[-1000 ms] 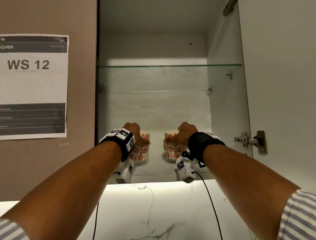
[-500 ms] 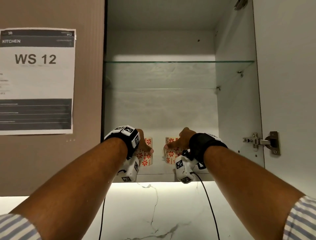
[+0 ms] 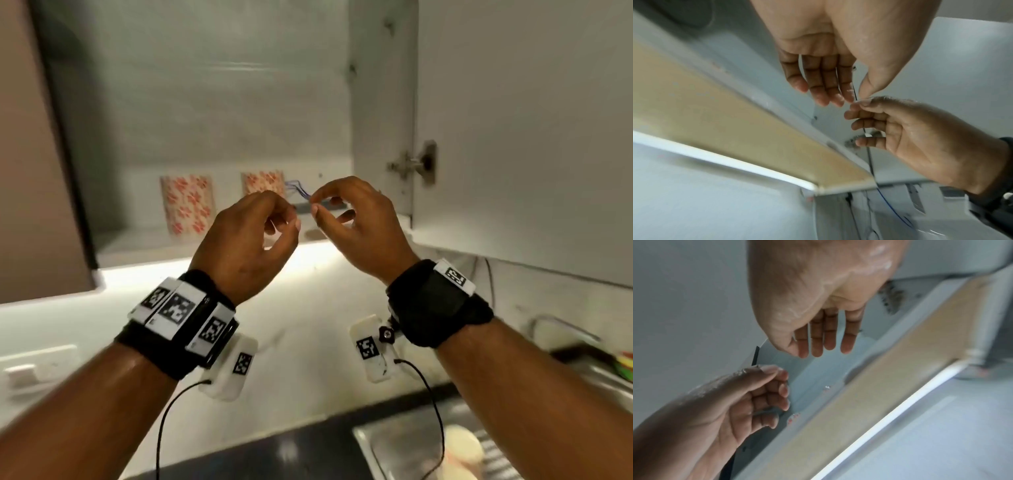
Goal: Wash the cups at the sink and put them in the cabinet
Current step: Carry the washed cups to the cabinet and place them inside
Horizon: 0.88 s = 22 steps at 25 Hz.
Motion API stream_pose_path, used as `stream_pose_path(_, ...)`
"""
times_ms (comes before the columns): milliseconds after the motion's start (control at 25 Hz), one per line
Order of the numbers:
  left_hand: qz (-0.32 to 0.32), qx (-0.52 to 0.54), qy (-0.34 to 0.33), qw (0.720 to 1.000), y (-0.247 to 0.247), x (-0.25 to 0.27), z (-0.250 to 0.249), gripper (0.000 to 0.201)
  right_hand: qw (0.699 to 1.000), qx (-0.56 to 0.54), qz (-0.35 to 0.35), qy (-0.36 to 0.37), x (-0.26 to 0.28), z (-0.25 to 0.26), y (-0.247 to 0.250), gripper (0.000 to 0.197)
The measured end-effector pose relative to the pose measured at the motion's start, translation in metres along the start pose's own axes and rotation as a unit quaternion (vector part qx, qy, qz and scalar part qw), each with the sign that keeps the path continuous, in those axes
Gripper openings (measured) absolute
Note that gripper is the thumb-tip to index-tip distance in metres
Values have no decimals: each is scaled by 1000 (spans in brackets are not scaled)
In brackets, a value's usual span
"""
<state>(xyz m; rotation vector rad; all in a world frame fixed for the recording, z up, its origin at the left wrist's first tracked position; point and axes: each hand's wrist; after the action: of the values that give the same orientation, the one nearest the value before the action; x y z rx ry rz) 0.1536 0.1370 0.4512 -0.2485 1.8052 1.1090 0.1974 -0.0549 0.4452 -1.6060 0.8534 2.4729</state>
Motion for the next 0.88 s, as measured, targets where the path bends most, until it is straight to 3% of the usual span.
stream_pose_path(120, 68, 90, -4, 994, -86, 73, -23, 6, 997, 35, 55, -39, 108, -41, 22, 7)
stream_pose_path(200, 136, 145, 29, 980, -156, 121, -34, 10, 985, 66, 109, -118, 178, -83, 40, 5)
stream_pose_path(440, 379, 186, 155, 893, -331, 215, -74, 37, 916, 121, 159, -348, 344, -193, 96, 6)
stream_pose_path(520, 431, 174, 188, 865, -368, 231, -89, 51, 888, 131, 188, -398, 374, -209, 102, 5)
stream_pose_path(640, 472, 129, 211, 846, -411, 244, -104, 75, 859, 112, 244, -436, 401, -238, 95, 13)
stream_pose_path(880, 496, 78, 279, 818, -474, 255, -115, 115, 795, 135, 391, -444, 405, -304, 61, 70)
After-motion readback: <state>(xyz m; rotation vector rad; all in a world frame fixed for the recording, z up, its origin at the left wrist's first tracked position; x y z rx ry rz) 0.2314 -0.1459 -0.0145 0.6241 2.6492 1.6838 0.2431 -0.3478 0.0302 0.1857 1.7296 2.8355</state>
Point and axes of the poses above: each hand's wrist, its own x-axis away from the middle knuckle, its own y-axis out of the back of the hand, z = x × y, and after that the axes turned 6 degrees about z, right-handed
